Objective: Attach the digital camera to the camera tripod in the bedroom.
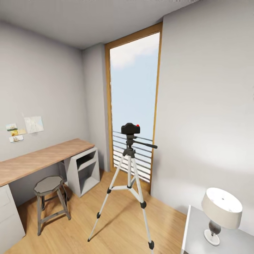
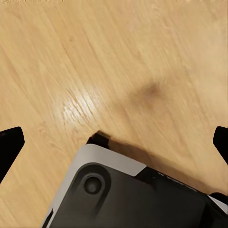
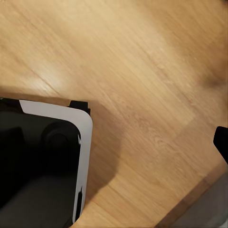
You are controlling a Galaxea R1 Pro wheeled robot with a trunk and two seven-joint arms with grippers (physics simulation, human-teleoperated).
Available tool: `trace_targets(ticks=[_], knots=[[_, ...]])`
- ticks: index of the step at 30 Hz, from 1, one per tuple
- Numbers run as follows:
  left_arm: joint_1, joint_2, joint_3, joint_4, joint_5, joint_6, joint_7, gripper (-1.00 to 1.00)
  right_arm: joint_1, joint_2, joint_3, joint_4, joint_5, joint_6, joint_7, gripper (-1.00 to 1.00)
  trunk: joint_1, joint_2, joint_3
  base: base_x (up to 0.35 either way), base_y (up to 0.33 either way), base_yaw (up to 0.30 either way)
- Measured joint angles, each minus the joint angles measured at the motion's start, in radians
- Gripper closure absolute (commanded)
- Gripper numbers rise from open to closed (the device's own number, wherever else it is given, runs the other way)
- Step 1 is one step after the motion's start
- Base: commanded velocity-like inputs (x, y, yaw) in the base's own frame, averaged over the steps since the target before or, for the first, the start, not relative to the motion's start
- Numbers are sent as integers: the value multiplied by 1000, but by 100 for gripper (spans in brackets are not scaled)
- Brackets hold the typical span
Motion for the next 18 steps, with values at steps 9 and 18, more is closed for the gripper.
trace_targets(ticks=[9,18], knots=[[0,0,0,0,0,0,0,-100,0,0,0,0,0,2,-3,-100,0,0,14,0,0,0],[0,0,0,0,0,0,0,-100,0,0,-1,0,-1,7,-3,-100,0,0,20,0,0,0]])
